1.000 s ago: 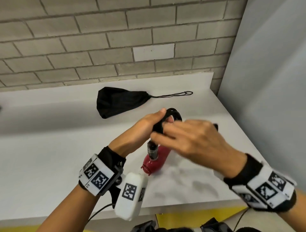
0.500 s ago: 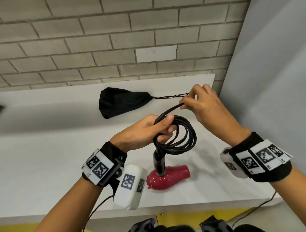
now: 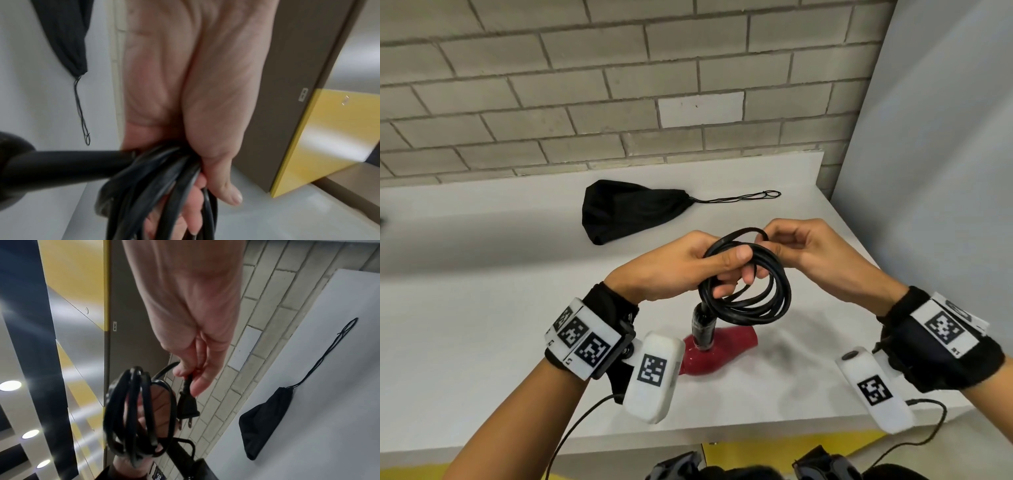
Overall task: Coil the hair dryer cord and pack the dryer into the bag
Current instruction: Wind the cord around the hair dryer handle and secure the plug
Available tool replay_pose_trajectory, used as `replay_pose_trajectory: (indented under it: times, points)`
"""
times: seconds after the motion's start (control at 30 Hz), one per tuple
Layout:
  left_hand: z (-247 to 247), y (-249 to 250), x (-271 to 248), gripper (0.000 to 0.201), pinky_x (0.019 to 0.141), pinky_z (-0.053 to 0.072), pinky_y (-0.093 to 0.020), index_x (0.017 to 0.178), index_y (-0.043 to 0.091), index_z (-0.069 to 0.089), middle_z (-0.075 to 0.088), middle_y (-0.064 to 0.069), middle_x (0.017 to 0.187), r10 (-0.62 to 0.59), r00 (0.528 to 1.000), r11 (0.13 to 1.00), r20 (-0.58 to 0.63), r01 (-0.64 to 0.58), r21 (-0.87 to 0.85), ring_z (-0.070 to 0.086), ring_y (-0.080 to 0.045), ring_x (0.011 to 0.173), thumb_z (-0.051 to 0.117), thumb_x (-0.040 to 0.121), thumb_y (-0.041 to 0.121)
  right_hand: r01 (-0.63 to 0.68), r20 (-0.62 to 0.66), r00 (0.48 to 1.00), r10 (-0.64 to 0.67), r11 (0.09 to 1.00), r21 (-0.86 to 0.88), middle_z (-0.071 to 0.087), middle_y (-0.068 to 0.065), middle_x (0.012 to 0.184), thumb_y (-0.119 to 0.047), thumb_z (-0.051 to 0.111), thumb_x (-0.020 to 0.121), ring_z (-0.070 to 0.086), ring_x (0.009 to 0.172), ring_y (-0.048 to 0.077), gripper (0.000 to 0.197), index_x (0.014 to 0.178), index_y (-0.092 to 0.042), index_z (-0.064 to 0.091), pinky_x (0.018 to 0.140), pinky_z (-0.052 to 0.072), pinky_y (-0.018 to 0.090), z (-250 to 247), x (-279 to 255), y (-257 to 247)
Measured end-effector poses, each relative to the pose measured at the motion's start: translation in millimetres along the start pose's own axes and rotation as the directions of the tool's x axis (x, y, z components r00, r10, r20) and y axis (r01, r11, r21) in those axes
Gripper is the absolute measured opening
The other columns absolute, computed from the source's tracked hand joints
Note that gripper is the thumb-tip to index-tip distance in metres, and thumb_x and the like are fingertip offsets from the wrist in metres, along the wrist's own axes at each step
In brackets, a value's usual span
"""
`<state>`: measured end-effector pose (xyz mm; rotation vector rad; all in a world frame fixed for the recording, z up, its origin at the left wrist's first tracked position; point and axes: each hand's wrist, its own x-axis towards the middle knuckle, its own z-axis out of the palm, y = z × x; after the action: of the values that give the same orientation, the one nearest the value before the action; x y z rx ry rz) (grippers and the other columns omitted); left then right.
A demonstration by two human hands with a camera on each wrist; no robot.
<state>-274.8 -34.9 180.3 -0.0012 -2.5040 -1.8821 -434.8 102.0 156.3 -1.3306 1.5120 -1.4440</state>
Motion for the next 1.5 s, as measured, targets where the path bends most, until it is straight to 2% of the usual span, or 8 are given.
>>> replay_pose_trajectory:
  times: [0.23,0.43,0.63,0.87,1.13,1.23,1.37,1.5]
  points:
    - [-5.2,6.0,3.7,0.035,0.061,0.043,-0.027,0.083,0.012,0.068,0.052,-0.003,0.06,-0.015,0.988,0.974,-0.156,0.049,0.219,0.052,-0.015,0.058,0.05,0.089,0.041,-0.016,0.008,1.0,0.015,0.998,0.068,0.067,0.019,0.087,-0.015,0.056,0.086,0.066,0.079,0.019,0.027,0.093,0.012,0.057,0.072,0.052,0.019,-3.6,0.9,6.8]
    - [2.5,-0.7,11.0,0.036,0.053,0.038,-0.017,0.083,0.008,0.06,0.05,0.011,0.055,0.11,0.961,0.914,-0.253,0.002,0.406,0.045,-0.004,0.052,0.048,0.09,0.042,-0.04,-0.038,0.998,0.048,0.985,0.169,0.069,0.002,0.078,-0.017,0.056,0.085,0.065,0.074,0.013,0.017,0.089,-0.001,0.06,0.071,0.051,0.017,-5.6,8.7,14.8]
    - [5.0,-7.6,15.6,0.027,0.07,0.042,-0.023,0.082,0.012,0.053,0.043,0.0,0.079,0.236,0.935,0.825,-0.264,-0.049,0.563,0.046,-0.008,0.075,0.049,0.092,0.037,-0.027,-0.041,0.999,0.036,0.98,0.197,0.063,0.005,0.082,-0.019,0.055,0.084,0.061,0.075,0.009,0.017,0.09,-0.005,0.061,0.072,0.05,0.014,-6.5,17.6,15.7]
    - [11.7,-17.0,21.0,0.025,0.064,0.042,-0.017,0.09,0.008,0.043,0.055,-0.016,0.088,0.239,0.905,0.901,-0.352,-0.071,0.429,0.054,-0.012,0.072,0.051,0.093,0.032,-0.065,-0.083,0.991,0.104,0.924,0.377,0.073,0.0,0.075,-0.015,0.057,0.079,0.068,0.067,0.01,0.014,0.09,-0.008,0.064,0.069,0.056,0.018,3.7,26.5,25.4]
    - [12.2,-9.7,18.7,0.037,0.058,0.036,-0.032,0.088,0.005,0.04,0.037,-0.009,0.07,0.187,0.875,0.976,-0.447,-0.113,0.187,0.039,-0.019,0.062,0.046,0.087,0.041,-0.124,-0.02,0.99,0.138,0.935,0.333,0.07,0.005,0.068,0.01,0.054,0.085,0.061,0.065,0.022,0.025,0.082,-0.015,0.053,0.064,0.047,0.027,3.1,26.5,25.0]
    - [11.9,-8.6,20.9,0.04,0.057,0.036,-0.033,0.089,0.002,0.04,0.036,-0.01,0.072,0.161,0.856,0.982,-0.491,-0.091,0.163,0.038,-0.02,0.062,0.046,0.088,0.041,-0.134,-0.018,0.987,0.157,0.89,0.436,0.063,0.009,0.074,-0.001,0.054,0.082,0.051,0.07,0.025,0.01,0.087,-0.009,0.056,0.069,0.041,0.033,9.6,25.6,25.6]
    - [9.0,-15.1,23.8,0.027,0.059,0.036,-0.015,0.087,0.009,0.044,0.042,0.008,0.069,0.212,0.806,0.95,-0.553,-0.037,0.309,0.041,-0.004,0.06,0.046,0.095,0.034,-0.148,-0.012,0.984,0.18,0.842,0.519,0.055,0.018,0.103,-0.025,0.049,0.092,0.05,0.092,0.025,0.041,0.119,0.007,0.052,0.088,0.035,0.037,13.8,22.6,23.1]
    - [8.3,-18.6,25.6,0.029,0.059,0.038,-0.019,0.091,0.006,0.046,0.051,0.006,0.071,0.221,0.78,0.934,-0.585,0.002,0.356,0.046,-0.005,0.06,0.046,0.095,0.035,-0.154,0.116,0.987,0.112,0.859,0.488,0.057,0.012,0.102,-0.052,0.066,0.074,0.055,0.097,0.021,0.073,0.123,-0.002,0.049,0.087,0.046,0.029,11.7,14.0,12.5]
